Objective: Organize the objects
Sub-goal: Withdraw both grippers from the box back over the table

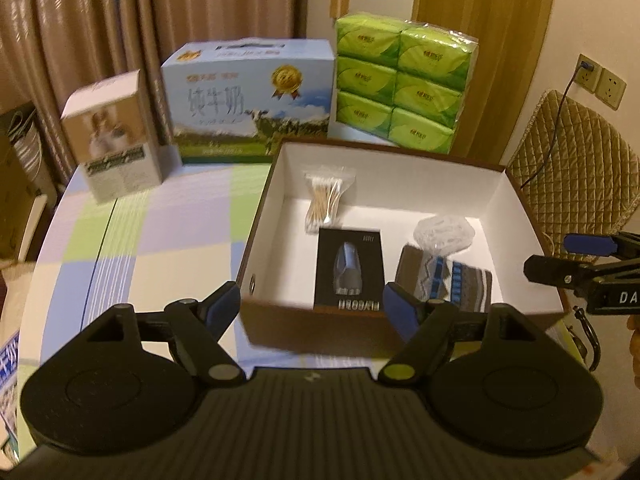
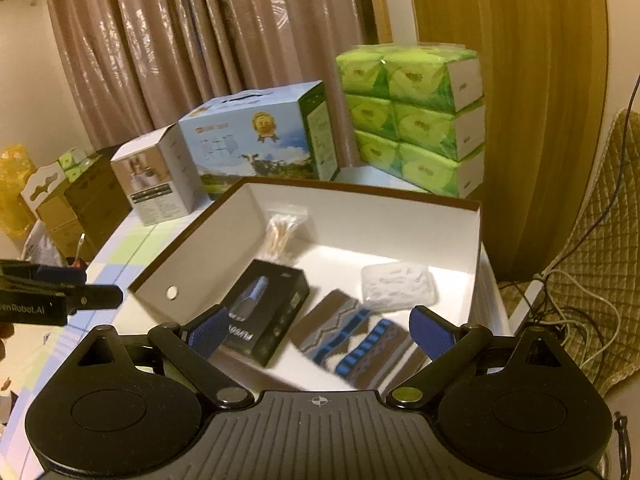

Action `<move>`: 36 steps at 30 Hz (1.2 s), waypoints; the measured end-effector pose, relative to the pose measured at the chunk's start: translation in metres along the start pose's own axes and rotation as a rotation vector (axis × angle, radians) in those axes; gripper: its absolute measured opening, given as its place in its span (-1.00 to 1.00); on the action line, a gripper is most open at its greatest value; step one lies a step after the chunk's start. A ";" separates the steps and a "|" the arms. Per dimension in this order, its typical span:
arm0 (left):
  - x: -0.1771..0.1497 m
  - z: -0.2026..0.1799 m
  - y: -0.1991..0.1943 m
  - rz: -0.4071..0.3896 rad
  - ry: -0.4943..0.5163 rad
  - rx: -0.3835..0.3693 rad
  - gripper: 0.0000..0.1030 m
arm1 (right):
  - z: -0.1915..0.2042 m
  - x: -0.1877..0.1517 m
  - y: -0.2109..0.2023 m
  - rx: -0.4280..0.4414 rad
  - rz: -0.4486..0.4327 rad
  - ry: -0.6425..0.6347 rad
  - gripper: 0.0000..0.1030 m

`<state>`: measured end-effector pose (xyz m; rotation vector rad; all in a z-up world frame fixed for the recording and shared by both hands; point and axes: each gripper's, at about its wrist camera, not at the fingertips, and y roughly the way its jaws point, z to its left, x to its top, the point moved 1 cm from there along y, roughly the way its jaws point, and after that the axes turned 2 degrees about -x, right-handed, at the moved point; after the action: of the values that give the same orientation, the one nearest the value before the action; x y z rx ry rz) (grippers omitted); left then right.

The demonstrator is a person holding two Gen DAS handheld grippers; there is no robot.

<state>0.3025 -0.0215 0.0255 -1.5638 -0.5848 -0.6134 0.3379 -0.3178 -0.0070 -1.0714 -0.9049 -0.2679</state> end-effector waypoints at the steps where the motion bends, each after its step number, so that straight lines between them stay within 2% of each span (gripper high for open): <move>1: -0.005 0.002 -0.003 0.007 -0.007 0.000 0.48 | 0.002 -0.003 -0.003 0.002 0.003 0.002 0.83; 15: -0.070 0.024 -0.029 0.092 -0.074 0.033 0.48 | 0.029 -0.052 -0.020 0.018 0.084 0.034 0.83; 36: -0.135 0.042 -0.033 0.216 -0.101 0.051 0.49 | 0.068 -0.114 0.003 0.072 0.274 0.062 0.83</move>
<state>0.1836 0.0214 -0.0465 -1.5910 -0.4941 -0.3554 0.2339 -0.2839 -0.0821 -1.0996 -0.6976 -0.0405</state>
